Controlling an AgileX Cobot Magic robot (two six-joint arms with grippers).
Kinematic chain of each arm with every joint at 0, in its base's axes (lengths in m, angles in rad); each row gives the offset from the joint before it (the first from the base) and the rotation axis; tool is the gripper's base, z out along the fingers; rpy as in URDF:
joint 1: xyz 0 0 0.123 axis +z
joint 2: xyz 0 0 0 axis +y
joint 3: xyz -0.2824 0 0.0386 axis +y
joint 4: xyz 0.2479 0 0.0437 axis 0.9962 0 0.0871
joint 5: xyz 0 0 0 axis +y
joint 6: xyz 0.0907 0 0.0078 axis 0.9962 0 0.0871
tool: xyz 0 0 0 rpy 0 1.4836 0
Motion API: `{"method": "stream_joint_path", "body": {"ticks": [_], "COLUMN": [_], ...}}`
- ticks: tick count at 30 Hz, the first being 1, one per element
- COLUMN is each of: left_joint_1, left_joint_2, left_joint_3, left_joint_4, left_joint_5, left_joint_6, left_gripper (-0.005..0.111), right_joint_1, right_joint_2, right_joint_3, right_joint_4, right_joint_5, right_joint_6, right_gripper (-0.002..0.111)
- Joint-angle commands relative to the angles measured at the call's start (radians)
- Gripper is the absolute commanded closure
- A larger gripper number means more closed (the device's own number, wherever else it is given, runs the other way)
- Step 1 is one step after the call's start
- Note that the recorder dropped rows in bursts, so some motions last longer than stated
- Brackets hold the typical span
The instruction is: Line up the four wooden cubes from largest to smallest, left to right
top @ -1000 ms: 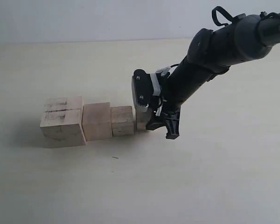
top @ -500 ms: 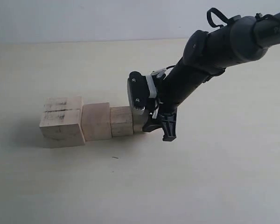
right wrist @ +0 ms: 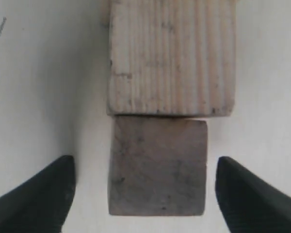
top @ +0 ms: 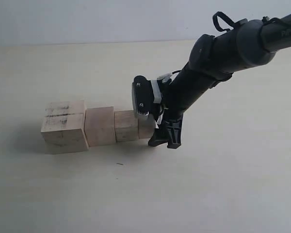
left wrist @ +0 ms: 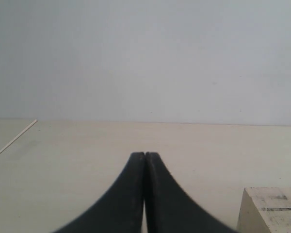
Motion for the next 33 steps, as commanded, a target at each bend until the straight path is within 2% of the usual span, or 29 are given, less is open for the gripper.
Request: {"method": "stream_joint_path", "body": {"ticks": [1, 5, 6, 8, 9, 10, 11, 12, 13, 16, 20, 22, 25, 31, 33], "left_joint_1": [0.002, 0.002, 0.002, 0.002, 0.002, 0.002, 0.002, 0.002, 0.002, 0.002, 0.002, 0.002, 0.002, 0.002, 0.002], "left_joint_2": [-0.007, -0.007, -0.007, -0.007, -0.007, -0.007, -0.007, -0.007, -0.007, -0.007, -0.007, -0.007, -0.007, -0.007, -0.007], "left_joint_3": [0.0, 0.0, 0.0, 0.0, 0.0, 0.0, 0.0, 0.0, 0.0, 0.0, 0.0, 0.0, 0.0, 0.0, 0.0], "left_joint_4": [-0.006, -0.006, -0.006, -0.006, -0.006, -0.006, -0.006, -0.006, -0.006, -0.006, -0.006, -0.006, -0.006, -0.006, -0.006], "left_joint_5": [-0.002, -0.002, -0.002, -0.002, -0.002, -0.002, -0.002, -0.002, -0.002, -0.002, -0.002, -0.002, -0.002, -0.002, -0.002], "left_joint_6": [-0.001, -0.001, -0.001, -0.001, -0.001, -0.001, -0.001, -0.001, -0.001, -0.001, -0.001, -0.001, -0.001, -0.001, -0.001], "left_gripper": [0.104, 0.104, 0.104, 0.104, 0.104, 0.104, 0.104, 0.104, 0.104, 0.104, 0.104, 0.104, 0.104, 0.104, 0.104], "right_joint_1": [0.003, 0.001, -0.002, -0.014, -0.037, -0.045, -0.061, -0.061, -0.061, -0.061, -0.061, -0.061, -0.061, -0.061, -0.061], "right_joint_2": [-0.011, -0.127, -0.187, -0.366, -0.51, -0.581, -0.711, -0.77, -0.872, -1.08, -1.274, -1.324, -1.395, -1.495, -1.53], "right_joint_3": [0.003, 0.003, 0.003, -0.01, -0.029, -0.031, 0.002, 0.039, 0.146, 0.504, 0.848, 0.932, 1.034, 1.141, 1.194], "right_joint_4": [-0.006, -0.016, -0.036, -0.131, -0.302, -0.368, -0.507, -0.577, -0.734, -0.966, -0.981, -0.977, -0.951, -0.777, -0.777], "right_joint_5": [-0.008, -0.008, -0.004, 0.006, 0.03, 0.038, 0.056, 0.03, -0.046, -0.271, -0.431, -0.485, -0.526, -0.47, -0.532], "right_joint_6": [-0.003, 0.008, 0.079, 0.419, 0.787, 0.952, 1.285, 1.423, 1.611, 1.965, 2.031, 2.044, 2.047, 2.058, 2.058], "right_gripper": [0.019, 0.017, 0.017, 0.017, 0.022, 0.028, 0.055, 0.072, 0.104, 0.104, 0.104, 0.104, 0.104, 0.104, 0.104]}}
